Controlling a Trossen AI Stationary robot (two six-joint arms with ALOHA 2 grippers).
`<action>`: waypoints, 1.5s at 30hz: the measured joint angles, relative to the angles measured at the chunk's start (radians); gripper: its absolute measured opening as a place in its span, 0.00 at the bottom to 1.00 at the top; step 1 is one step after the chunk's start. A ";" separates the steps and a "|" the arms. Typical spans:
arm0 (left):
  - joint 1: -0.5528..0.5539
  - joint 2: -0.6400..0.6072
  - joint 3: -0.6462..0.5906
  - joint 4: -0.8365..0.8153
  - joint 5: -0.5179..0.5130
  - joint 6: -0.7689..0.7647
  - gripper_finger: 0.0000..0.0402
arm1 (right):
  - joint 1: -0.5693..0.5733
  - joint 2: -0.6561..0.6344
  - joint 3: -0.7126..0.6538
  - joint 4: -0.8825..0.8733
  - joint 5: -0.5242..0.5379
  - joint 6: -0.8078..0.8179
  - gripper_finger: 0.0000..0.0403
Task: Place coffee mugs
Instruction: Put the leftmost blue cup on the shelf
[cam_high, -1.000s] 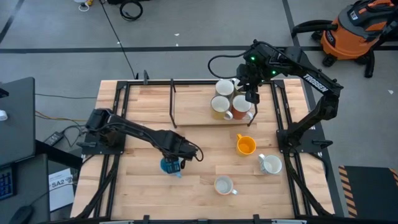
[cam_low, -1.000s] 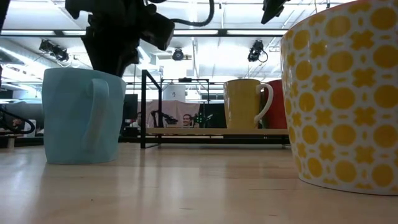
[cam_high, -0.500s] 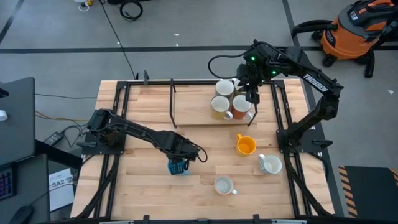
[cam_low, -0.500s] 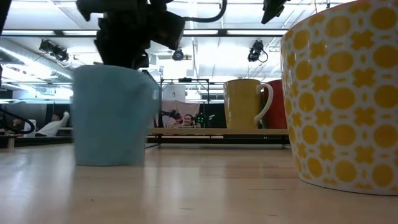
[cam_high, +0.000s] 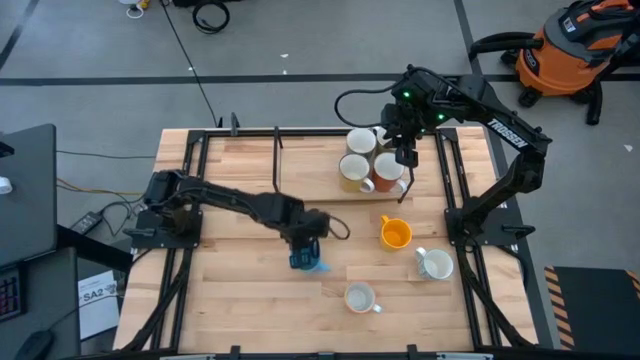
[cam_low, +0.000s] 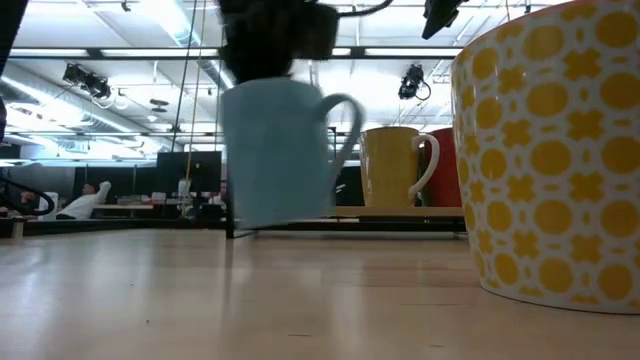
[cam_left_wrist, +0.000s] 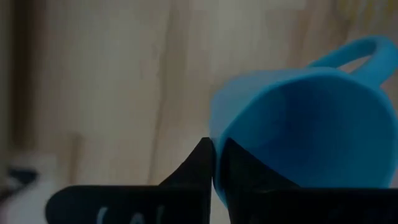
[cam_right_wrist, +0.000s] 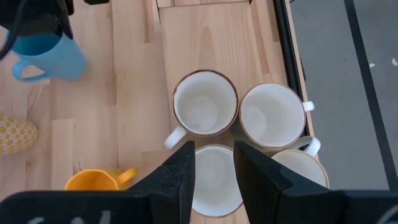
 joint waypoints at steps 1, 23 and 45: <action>0.016 0.000 0.020 -0.001 0.001 0.020 0.05 | 0.000 0.000 0.000 -0.007 0.000 0.000 0.29; 0.399 -0.003 0.440 -0.166 0.001 0.481 0.05 | 0.000 0.000 0.000 -0.070 0.001 0.022 0.29; 0.718 0.034 0.495 -0.220 -0.027 -0.150 0.05 | 0.000 0.000 0.000 -0.029 0.002 0.022 0.29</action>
